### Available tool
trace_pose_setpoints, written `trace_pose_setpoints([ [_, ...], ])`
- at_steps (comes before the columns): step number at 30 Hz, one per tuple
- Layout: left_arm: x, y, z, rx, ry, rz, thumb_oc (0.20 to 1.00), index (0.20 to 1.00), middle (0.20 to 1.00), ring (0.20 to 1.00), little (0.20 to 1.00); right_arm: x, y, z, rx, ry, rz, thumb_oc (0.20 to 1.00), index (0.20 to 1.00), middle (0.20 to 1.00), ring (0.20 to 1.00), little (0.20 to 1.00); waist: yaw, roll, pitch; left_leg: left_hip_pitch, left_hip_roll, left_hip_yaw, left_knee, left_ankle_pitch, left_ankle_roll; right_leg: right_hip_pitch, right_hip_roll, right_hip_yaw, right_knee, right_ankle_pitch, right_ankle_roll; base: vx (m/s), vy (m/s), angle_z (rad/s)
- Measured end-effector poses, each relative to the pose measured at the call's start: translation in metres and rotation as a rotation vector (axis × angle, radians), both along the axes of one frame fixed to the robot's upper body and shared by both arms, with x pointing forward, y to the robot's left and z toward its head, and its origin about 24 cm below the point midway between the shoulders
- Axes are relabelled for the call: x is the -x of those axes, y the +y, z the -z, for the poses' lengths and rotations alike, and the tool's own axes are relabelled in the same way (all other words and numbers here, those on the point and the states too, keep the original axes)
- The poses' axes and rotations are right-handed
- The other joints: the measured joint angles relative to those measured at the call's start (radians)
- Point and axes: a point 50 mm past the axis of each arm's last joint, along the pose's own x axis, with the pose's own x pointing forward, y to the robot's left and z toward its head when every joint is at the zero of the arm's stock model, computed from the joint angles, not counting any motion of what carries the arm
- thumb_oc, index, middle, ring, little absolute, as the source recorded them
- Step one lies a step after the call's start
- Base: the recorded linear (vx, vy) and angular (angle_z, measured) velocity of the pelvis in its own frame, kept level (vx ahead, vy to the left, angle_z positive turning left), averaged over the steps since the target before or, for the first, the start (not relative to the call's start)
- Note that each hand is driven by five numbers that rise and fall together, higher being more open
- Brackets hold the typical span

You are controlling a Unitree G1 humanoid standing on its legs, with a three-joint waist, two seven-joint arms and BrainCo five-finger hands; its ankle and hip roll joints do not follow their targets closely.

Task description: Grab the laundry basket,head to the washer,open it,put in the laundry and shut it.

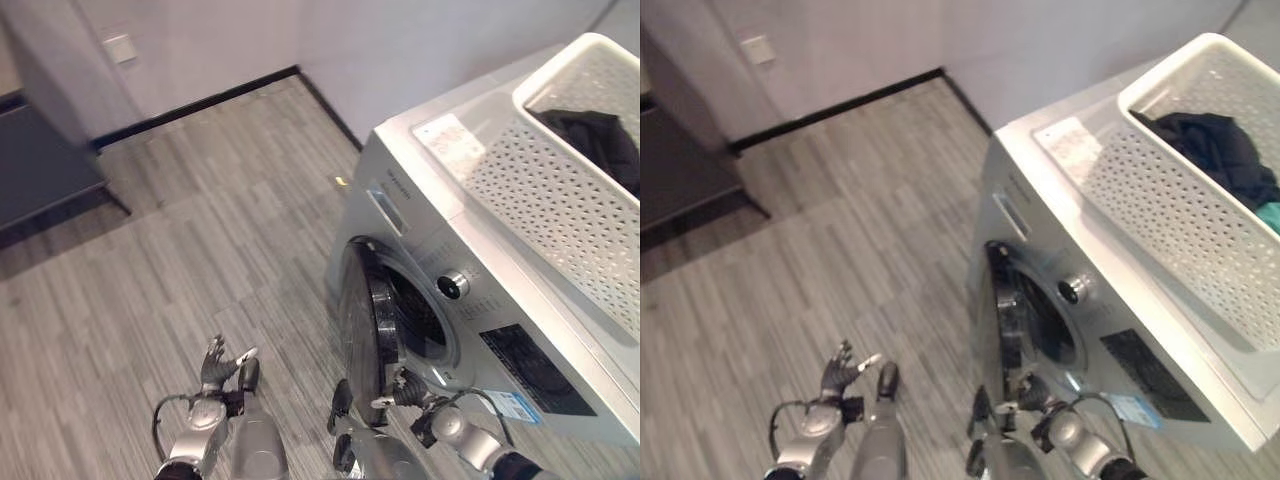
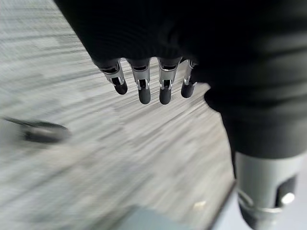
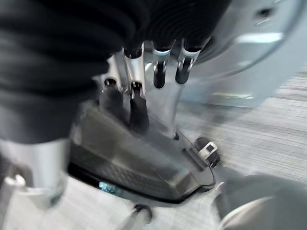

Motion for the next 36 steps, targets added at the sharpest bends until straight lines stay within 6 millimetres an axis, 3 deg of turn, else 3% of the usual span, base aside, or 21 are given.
trace_pose_setpoints([
  [1,-0.004,0.001,-0.005,0.001,-0.028,-0.001,1.0,1.0,1.0,1.0,1.0,-0.011,0.014,-0.005,-0.031,-0.013,-0.013,1.0,1.0,1.0,1.0,1.0,-0.014,0.028,-0.004,0.028,-0.023,-0.009,0.226,-0.03,-0.041,0.023,-0.02,0.0,0.0,-0.001,0.005,0.12,0.214,-0.09],
  [2,-0.005,0.001,-0.006,0.004,-0.037,-0.002,1.0,1.0,1.0,1.0,1.0,-0.015,0.024,-0.008,-0.058,-0.022,-0.026,1.0,1.0,1.0,1.0,1.0,-0.025,0.046,-0.012,0.075,-0.01,-0.012,0.249,-0.049,-0.047,0.034,-0.02,-0.002,0.0,-0.005,0.019,0.16,0.274,0.01],
  [4,-0.005,-0.003,-0.008,0.011,-0.047,0.018,1.0,1.0,1.0,1.0,1.0,-0.026,0.048,-0.022,-0.142,-0.067,-0.061,1.0,1.0,1.0,1.0,1.0,-0.054,0.083,-0.038,0.214,0.025,-0.016,0.106,-0.068,-0.049,0.04,-0.015,0.001,0.0,0.011,0.076,0.11,0.325,0.12],
  [6,-0.005,-0.009,-0.004,0.012,-0.029,0.052,1.0,1.0,1.0,1.0,1.0,-0.032,0.057,-0.036,-0.233,-0.124,-0.045,1.0,1.0,1.0,1.0,1.0,-0.072,0.1,-0.062,0.311,0.044,0.024,-0.052,-0.088,-0.047,0.025,-0.016,0.002,0.0,0.022,0.097,0.02,0.411,0.22],
  [9,0.005,-0.017,0.004,0.018,0.004,0.104,1.0,1.0,1.0,1.0,1.0,-0.036,0.046,-0.047,-0.286,-0.172,0.015,1.0,1.0,1.0,1.0,1.0,-0.083,0.11,-0.101,0.377,0.028,0.105,-0.241,-0.107,-0.008,-0.018,-0.016,0.009,0.008,0.044,0.123,-0.06,0.251,0.21],
  [11,0.013,-0.005,0.009,-0.042,0.043,0.12,1.0,1.0,1.0,1.0,1.0,-0.032,0.035,-0.041,-0.324,-0.142,0.1,1.0,1.0,1.0,1.0,1.0,-0.067,0.031,-0.111,0.395,-0.03,0.139,-0.325,-0.083,-0.031,-0.067,-0.057,0.084,0.012,0.078,0.12,-0.06,0.24,-0.23],
  [13,0.024,0.006,0.012,-0.082,0.075,0.141,1.0,1.0,1.0,1.0,1.0,-0.023,0.026,-0.034,-0.338,-0.106,0.138,1.0,1.0,1.0,1.0,1.0,-0.054,0.007,-0.124,0.399,-0.065,0.17,-0.317,-0.079,-0.018,-0.072,-0.088,0.113,0.005,0.05,0.131,-0.03,0.164,-0.34],
  [14,0.027,0.011,0.01,-0.092,0.073,0.149,1.0,1.0,1.0,1.0,1.0,-0.02,0.021,-0.032,-0.345,-0.098,0.154,1.0,1.0,1.0,1.0,1.0,-0.05,0.023,-0.119,0.395,-0.063,0.177,-0.316,-0.083,0.0,-0.066,-0.094,0.11,0.008,0.017,0.161,-0.02,0.107,-0.24],
  [17,0.031,0.024,-0.021,-0.149,-0.036,0.265,1.0,1.0,1.0,1.0,1.0,-0.015,-0.004,-0.028,-0.334,-0.095,0.217,1.0,1.0,1.0,1.0,1.0,-0.045,0.087,-0.122,0.403,-0.025,0.199,-0.326,-0.069,0.017,-0.084,-0.086,0.109,0.145,0.015,0.156,0.01,0.037,-0.14],
  [18,0.025,0.035,-0.031,-0.183,-0.046,0.281,0.758,0.758,0.758,0.758,0.758,-0.012,-0.016,-0.027,-0.327,-0.095,0.233,1.0,1.0,1.0,1.0,1.0,-0.048,0.094,-0.135,0.411,-0.036,0.197,-0.33,-0.067,0.019,-0.028,-0.109,0.109,0.119,0.027,0.161,0.07,-0.031,0.17],
  [19,0.018,0.041,-0.053,-0.252,-0.093,0.383,0.2,0.2,0.2,0.2,0.2,-0.005,-0.028,-0.025,-0.328,-0.096,0.269,1.0,1.0,1.0,1.0,1.0,-0.056,0.073,-0.147,0.432,-0.061,0.187,-0.35,-0.062,0.012,0.054,-0.127,0.113,0.048,0.07,0.17,0.11,-0.142,0.22],
  [20,0.005,0.035,-0.072,-0.293,-0.138,0.496,0.501,0.501,0.501,0.501,0.501,0.007,-0.045,-0.019,-0.286,-0.065,0.284,1.0,1.0,1.0,1.0,1.0,-0.062,0.088,-0.15,0.442,-0.051,0.181,-0.362,-0.056,0.002,0.087,-0.118,0.119,0.009,0.068,0.178,0.12,-0.201,0.3],
  [21,-0.003,0.028,-0.086,-0.314,-0.176,0.576,1.0,1.0,1.0,1.0,1.0,0.013,-0.054,-0.013,-0.254,-0.038,0.287,1.0,1.0,1.0,1.0,1.0,-0.073,0.1,-0.144,0.442,-0.038,0.175,-0.364,-0.05,-0.008,0.091,-0.108,0.122,0.009,0.066,0.183,0.11,-0.198,0.13],
  [24,-0.011,0.02,-0.12,-0.423,-0.213,0.819,1.0,1.0,1.0,1.0,1.0,0.032,-0.074,-0.001,-0.182,0.03,0.298,1.0,1.0,1.0,1.0,1.0,-0.108,0.106,-0.144,0.449,0.015,0.189,-0.33,-0.048,-0.045,0.108,-0.047,0.141,0.008,0.045,0.184,0.05,-0.253,-0.12],
  [26,-0.014,0.023,-0.123,-0.425,-0.188,0.852,1.0,1.0,1.0,1.0,1.0,0.039,-0.076,0.006,-0.163,0.065,0.312,1.0,1.0,1.0,1.0,1.0,-0.117,0.078,-0.148,0.383,0.031,0.186,-0.148,-0.078,-0.081,0.114,-0.022,0.158,0.011,0.019,0.151,-0.06,-0.23,-0.45],
  [27,-0.018,0.022,-0.122,-0.409,-0.18,0.864,1.0,1.0,1.0,1.0,1.0,0.036,-0.078,0.004,-0.15,0.056,0.304,1.0,1.0,1.0,1.0,1.0,-0.111,0.082,-0.143,0.291,0.055,0.138,0.019,-0.089,-0.095,0.08,0.005,0.155,0.054,-0.007,0.094,0.02,-0.061,-0.62],
  [29,-0.025,0.021,-0.11,-0.443,-0.054,0.951,1.0,1.0,1.0,1.0,1.0,0.035,-0.084,0.006,-0.113,0.066,0.301,1.0,1.0,1.0,1.0,1.0,-0.111,0.051,-0.112,0.132,0.058,-0.019,0.342,-0.035,-0.086,0.109,0.032,0.191,0.024,-0.014,0.068,0.16,0.044,-0.59],
  [31,-0.031,0.022,-0.105,-0.472,0.005,0.979,1.0,1.0,1.0,1.0,1.0,0.033,-0.088,0.007,-0.093,0.072,0.307,1.0,1.0,1.0,1.0,1.0,-0.134,0.02,-0.094,0.113,0.072,-0.019,0.286,-0.067,-0.067,0.123,0.034,0.197,0.001,-0.012,0.065,0.15,0.117,-0.24],
  [32,-0.035,0.027,-0.101,-0.515,0.047,0.982,1.0,1.0,1.0,1.0,1.0,0.03,-0.091,0.006,-0.082,0.067,0.309,1.0,1.0,1.0,1.0,1.0,-0.145,-0.001,-0.08,0.143,0.099,0.005,0.069,-0.06,-0.079,0.124,0.034,0.2,0.003,-0.014,0.056,0.12,0.168,-0.23],
  [34,-0.04,0.033,-0.088,-0.561,0.118,0.974,1.0,1.0,1.0,1.0,1.0,0.028,-0.099,0.004,-0.07,0.057,0.336,1.0,1.0,1.0,1.0,1.0,-0.162,-0.005,-0.074,0.179,0.132,0.044,-0.224,-0.016,-0.111,0.123,0.042,0.208,0.005,-0.017,0.054,0.18,0.267,-0.29],
  [36,-0.041,0.039,-0.072,-0.631,0.198,0.982,1.0,1.0,1.0,1.0,1.0,0.031,-0.105,0.005,-0.056,0.065,0.354,1.0,1.0,1.0,1.0,1.0,-0.171,0.01,-0.072,0.184,0.151,0.078,-0.309,0.022,-0.119,0.128,0.06,0.227,0.002,-0.029,0.071,0.18,0.314,-0.49],
])
